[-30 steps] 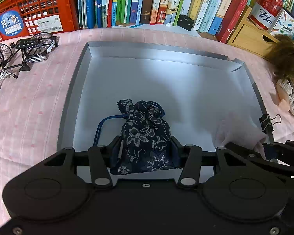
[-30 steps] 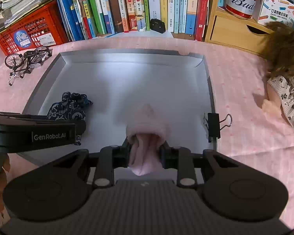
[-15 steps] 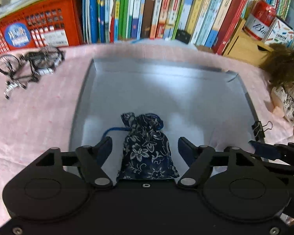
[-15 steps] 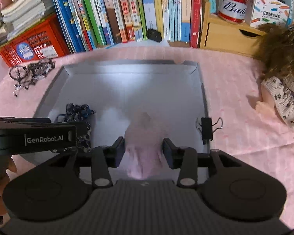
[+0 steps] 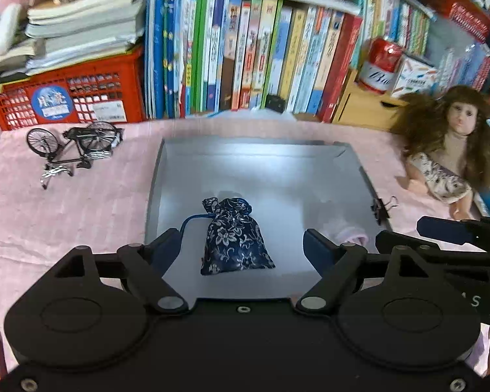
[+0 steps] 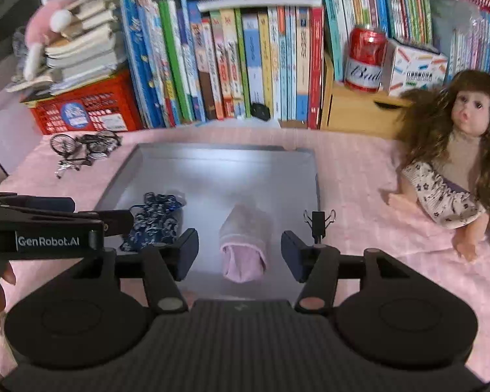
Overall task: Organize soft objects
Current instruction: 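Lower the pouch into the tray and open left tool while right tool releases the sock there, then withdraw both tools up from the silver tray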
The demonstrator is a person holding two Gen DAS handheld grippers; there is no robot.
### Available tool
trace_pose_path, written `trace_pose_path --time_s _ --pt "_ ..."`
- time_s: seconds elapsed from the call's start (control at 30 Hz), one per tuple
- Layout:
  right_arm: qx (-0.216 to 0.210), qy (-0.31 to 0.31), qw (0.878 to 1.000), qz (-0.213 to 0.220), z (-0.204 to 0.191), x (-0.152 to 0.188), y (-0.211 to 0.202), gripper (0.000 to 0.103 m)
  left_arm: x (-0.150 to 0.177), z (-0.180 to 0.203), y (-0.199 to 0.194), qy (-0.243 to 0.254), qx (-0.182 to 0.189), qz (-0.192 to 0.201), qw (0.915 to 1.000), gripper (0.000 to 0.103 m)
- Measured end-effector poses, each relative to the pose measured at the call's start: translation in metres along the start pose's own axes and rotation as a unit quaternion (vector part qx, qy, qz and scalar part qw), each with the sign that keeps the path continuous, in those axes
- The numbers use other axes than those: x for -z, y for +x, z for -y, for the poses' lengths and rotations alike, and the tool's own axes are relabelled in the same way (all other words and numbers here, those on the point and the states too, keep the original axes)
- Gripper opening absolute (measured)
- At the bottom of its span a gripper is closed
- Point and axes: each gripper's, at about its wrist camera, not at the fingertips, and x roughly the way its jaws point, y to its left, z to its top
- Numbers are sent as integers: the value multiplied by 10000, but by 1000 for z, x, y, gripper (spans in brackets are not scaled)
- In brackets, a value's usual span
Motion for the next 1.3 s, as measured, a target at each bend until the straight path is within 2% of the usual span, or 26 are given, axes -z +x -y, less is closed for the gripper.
trace_pose_path --time_s 0.33,0.53,0.6,0.7,0.83,0.97,1.17,1.3 --pt "-195 -449 9950 872 -9 48 -63 82 62 -8 -60 -95 523 590 9968 82" --pt "-317 -542 9888 1353 -16 86 -96 85 102 -9 -91 -1 546 982 9937 83" --pt "-380 -592 9867 1467 -19 100 -104 85 119 -9 -101 5 555 1167 9916 87" --pt "-317 -742 9823 1691 -27 122 -115 86 144 -7 -111 86 586 1350 9891 87" --pt "-212 -781 9757 2036 -33 150 -124 90 175 -6 -121 162 498 1602 9857 88" --pt "-160 -755 9690 2348 -39 181 -124 101 205 -12 -129 91 267 1953 9803 91" --pt "-32 -763 9646 2524 -52 215 -116 102 246 -27 -137 -68 -85 2381 9712 98" --pt "49 -707 9649 2529 -57 228 -106 103 266 -41 -135 -184 -279 2452 9689 100"
